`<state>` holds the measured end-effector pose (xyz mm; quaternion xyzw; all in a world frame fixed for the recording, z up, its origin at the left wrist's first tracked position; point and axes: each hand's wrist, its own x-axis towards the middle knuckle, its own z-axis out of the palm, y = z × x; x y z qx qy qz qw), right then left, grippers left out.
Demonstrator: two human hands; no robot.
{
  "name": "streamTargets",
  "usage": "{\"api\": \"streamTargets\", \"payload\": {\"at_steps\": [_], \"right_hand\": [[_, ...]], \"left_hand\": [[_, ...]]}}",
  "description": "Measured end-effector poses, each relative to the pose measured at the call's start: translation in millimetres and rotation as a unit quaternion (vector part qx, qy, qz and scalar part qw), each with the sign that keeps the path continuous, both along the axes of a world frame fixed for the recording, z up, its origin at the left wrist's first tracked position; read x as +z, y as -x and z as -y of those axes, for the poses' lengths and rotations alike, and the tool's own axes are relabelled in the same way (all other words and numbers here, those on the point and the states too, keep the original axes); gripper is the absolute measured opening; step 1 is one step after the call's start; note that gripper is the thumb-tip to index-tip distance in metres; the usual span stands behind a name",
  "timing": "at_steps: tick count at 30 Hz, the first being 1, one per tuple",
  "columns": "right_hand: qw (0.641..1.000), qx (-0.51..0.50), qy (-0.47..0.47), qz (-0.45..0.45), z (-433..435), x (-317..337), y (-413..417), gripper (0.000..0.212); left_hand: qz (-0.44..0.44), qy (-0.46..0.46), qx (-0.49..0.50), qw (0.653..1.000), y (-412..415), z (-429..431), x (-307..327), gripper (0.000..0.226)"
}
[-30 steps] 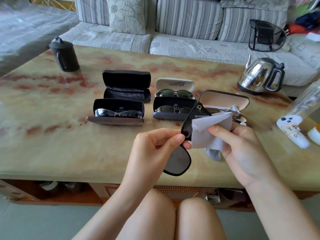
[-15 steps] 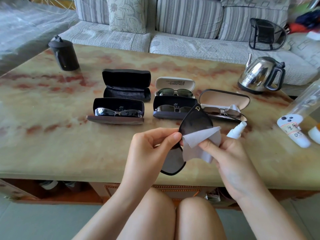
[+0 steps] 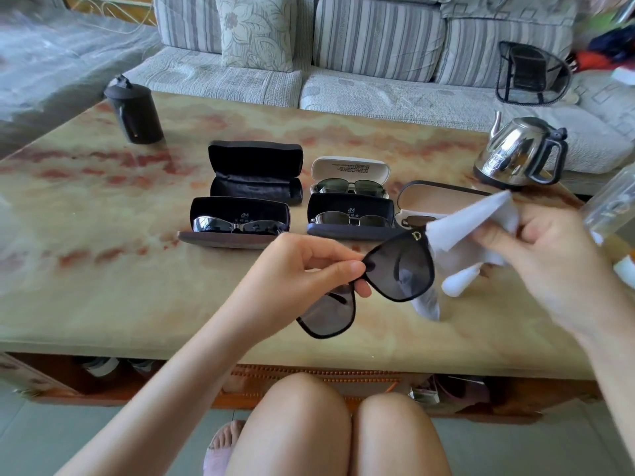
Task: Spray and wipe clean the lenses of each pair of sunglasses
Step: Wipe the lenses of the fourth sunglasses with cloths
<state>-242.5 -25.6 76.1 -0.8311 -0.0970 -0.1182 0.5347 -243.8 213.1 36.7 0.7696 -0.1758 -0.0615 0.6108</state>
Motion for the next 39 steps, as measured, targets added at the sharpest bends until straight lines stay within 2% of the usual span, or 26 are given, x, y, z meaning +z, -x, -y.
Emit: {"api": "streamTargets", "payload": {"at_steps": [3,4,6,8,9,10,13,14,16,17,19,22,24,26,28,30,31,35,37,39], "right_hand": [[0.992,0.108,0.069,-0.005,-6.7,28.1,-3.8,0.032],[0.981,0.153,0.119,-0.019,-7.5,34.2,-7.9,0.031],[0.945,0.219,0.224,-0.091,-14.1,44.5,-15.3,0.029],[0.911,0.24,0.286,-0.176,-20.7,46.8,-24.7,0.038],[0.903,0.24,0.312,-0.172,-25.7,46.9,-28.7,0.04],[0.905,0.239,0.326,-0.133,-30.8,47.1,-32.5,0.035],[0.949,0.174,0.263,0.012,-40.5,47.3,-41.8,0.018],[0.962,0.142,0.232,0.034,-41.5,47.1,-43.7,0.018],[0.965,0.103,0.236,0.054,-43.2,44.4,-41.7,0.023],[0.957,0.119,0.261,0.048,-43.4,40.9,-37.6,0.024],[0.939,0.182,0.292,-0.026,-43.6,34.4,-27.6,0.024],[0.924,0.23,0.291,-0.095,-35.8,31.0,-14.8,0.028],[0.91,0.265,0.301,-0.102,-30.7,32.2,-10.0,0.051],[0.927,0.273,0.227,-0.126,-24.5,33.5,-12.0,0.074],[0.946,0.241,0.163,-0.143,-25.3,35.0,-15.4,0.06],[0.948,0.233,0.17,-0.136,-29.1,32.3,-19.9,0.029],[0.943,0.243,0.182,-0.133,-30.0,29.9,-22.6,0.021],[0.92,0.241,0.254,-0.179,-36.9,29.9,-28.7,0.033],[0.908,0.244,0.274,-0.203,-38.5,31.9,-29.7,0.03],[0.893,0.265,0.284,-0.226,-40.0,32.5,-29.7,0.022]], "left_hand": [[0.007,-0.063,-0.043,0.997,-8.5,-3.5,10.6,0.013],[0.013,-0.079,-0.053,0.995,-11.1,-3.5,14.5,0.013],[0.024,-0.111,-0.066,0.991,-16.3,-3.1,21.1,0.013],[0.032,-0.136,-0.075,0.987,-21.4,-2.8,25.8,0.013],[0.034,-0.145,-0.08,0.986,-23.4,-2.8,27.6,0.012],[0.036,-0.15,-0.086,0.984,-24.6,-2.1,29.1,0.012],[0.045,-0.165,-0.088,0.981,-28.2,-2.2,29.3,0.014],[0.047,-0.166,-0.087,0.981,-28.7,-2.4,28.8,0.014],[0.048,-0.166,-0.088,0.981,-29.6,-3.5,27.9,0.015],[0.046,-0.165,-0.085,0.981,-30.0,-4.1,27.7,0.015],[0.043,-0.163,-0.071,0.983,-30.8,-6.0,27.7,0.015],[0.051,-0.171,-0.069,0.981,-31.2,-5.9,27.9,0.015],[0.056,-0.162,-0.071,0.983,-30.6,-5.1,26.6,0.015],[0.065,-0.162,-0.078,0.982,-30.8,-4.5,24.9,0.016],[0.068,-0.168,-0.089,0.979,-29.0,-1.9,24.8,0.015],[0.066,-0.166,-0.094,0.979,-27.0,1.3,26.5,0.014],[0.066,-0.165,-0.096,0.979,-26.1,2.6,27.8,0.014],[0.079,-0.18,-0.088,0.977,-23.0,6.3,30.2,0.009],[0.061,-0.178,-0.078,0.979,-22.9,9.0,30.3,0.003],[0.052,-0.169,-0.064,0.982,-23.7,11.2,30.5,0.014]]}}
